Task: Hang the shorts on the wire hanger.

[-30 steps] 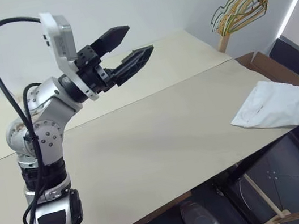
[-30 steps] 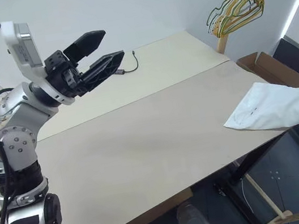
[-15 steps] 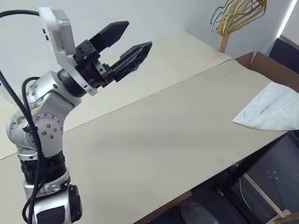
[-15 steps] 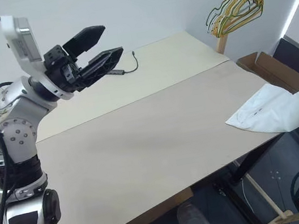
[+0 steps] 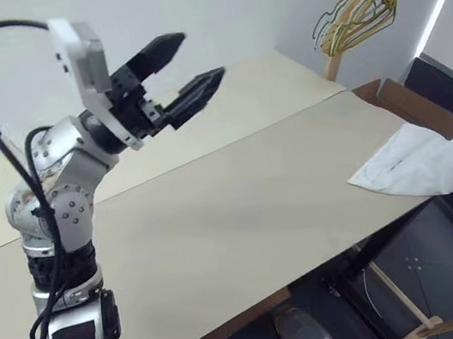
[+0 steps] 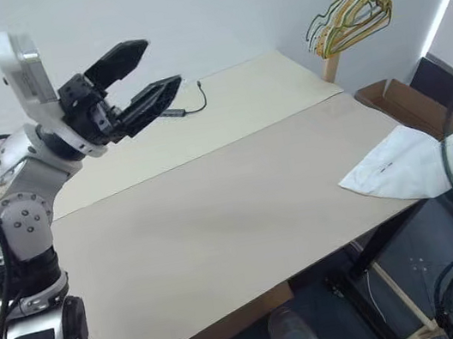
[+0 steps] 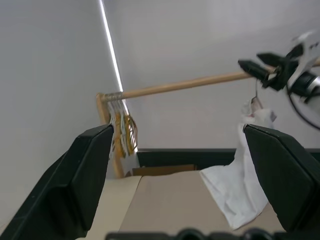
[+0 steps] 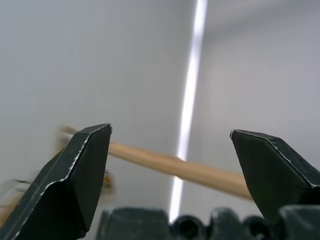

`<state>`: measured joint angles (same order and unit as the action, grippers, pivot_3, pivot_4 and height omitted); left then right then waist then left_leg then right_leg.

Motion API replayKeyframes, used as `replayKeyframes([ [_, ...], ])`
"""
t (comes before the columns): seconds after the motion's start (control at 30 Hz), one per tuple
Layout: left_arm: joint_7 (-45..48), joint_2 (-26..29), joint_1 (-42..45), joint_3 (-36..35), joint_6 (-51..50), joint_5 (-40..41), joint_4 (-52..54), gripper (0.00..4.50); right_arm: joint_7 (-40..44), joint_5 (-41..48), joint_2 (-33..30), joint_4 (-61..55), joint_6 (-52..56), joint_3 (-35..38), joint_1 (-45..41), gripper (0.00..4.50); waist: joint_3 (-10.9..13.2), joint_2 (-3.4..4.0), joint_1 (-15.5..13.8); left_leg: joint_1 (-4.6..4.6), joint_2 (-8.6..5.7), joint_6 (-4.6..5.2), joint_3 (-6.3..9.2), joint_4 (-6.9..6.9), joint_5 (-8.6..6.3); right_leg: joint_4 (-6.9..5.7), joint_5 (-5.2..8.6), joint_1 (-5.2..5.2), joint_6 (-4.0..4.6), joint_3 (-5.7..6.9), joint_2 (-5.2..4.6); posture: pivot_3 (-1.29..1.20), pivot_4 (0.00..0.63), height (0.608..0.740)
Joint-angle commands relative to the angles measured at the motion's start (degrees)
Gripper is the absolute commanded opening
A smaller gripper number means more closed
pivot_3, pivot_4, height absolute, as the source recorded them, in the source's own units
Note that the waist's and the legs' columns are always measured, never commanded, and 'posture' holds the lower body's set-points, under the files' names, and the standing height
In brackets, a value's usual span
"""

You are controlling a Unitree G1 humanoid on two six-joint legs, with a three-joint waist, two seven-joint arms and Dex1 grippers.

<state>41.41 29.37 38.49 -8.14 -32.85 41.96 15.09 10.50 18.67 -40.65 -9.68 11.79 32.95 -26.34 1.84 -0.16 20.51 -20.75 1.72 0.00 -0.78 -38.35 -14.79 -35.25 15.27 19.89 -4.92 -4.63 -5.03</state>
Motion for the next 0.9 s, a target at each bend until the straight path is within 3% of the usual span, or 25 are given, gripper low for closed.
replayKeyframes([
  [0.03,1.6,2.7,-1.7,-1.2,1.3,-1.3,1.4,4.5,10.7,9.0,-1.0,-2.6,2.1,-4.9,-4.4,4.46,0.1,-0.16,0.2,0.21,0.02,0.0,0.03,0.01,0.0,0.01,0.0,0.01,0.01,0.01,0.03,-0.23,0.0,0.74],
  [0.2,3.7,9.3,-8.6,-2.5,-0.4,-2.1,5.2,4.5,26.9,14.1,-4.4,1.5,8.9,-15.0,-9.0,4.46,0.1,-0.25,-1.2,-0.06,0.01,0.06,0.04,0.09,-0.06,0.04,-0.21,0.31,0.36,-0.06,-0.01,-0.19,0.0,0.74],
  [0.4,4.4,17.0,-23.2,-6.0,0.2,-5.3,13.5,4.5,43.6,10.9,-3.3,8.2,9.0,-29.4,-13.6,4.46,0.2,-0.31,-4.8,-0.26,0.03,0.07,0.07,0.09,-0.06,-0.04,-0.22,0.59,0.4,-0.03,0.0,-0.1,0.0,0.74],
  [0.57,1.3,16.7,-32.7,-9.3,-0.9,-5.0,20.0,4.5,50.1,5.6,-0.8,13.7,4.5,-36.1,-14.6,4.46,0.2,-0.44,-9.7,-0.36,0.01,0.06,0.04,0.06,-0.06,-0.07,-0.24,0.8,0.43,0.02,-0.06,-0.04,0.0,0.74],
  [0.73,-0.5,16.4,-36.5,-9.9,-0.4,-5.7,22.4,4.5,52.4,3.9,0.7,15.3,3.4,-36.7,-14.2,4.46,0.3,-0.45,-14.6,-0.94,-0.04,0.04,-0.05,-0.06,-0.05,-0.56,-0.23,1.55,0.5,0.01,-0.1,0.0,0.0,0.74],
  [0.9,-0.4,15.9,-37.4,-9.6,0.1,-5.5,22.3,4.5,54.1,3.0,-0.6,12.3,3.6,-37.3,-10.7,4.46,0.2,-0.47,-16.8,-1.16,-0.01,-0.03,-0.54,-0.15,0.0,-0.71,-0.23,1.83,0.6,0.06,-0.04,-0.02,0.0,0.74],
])
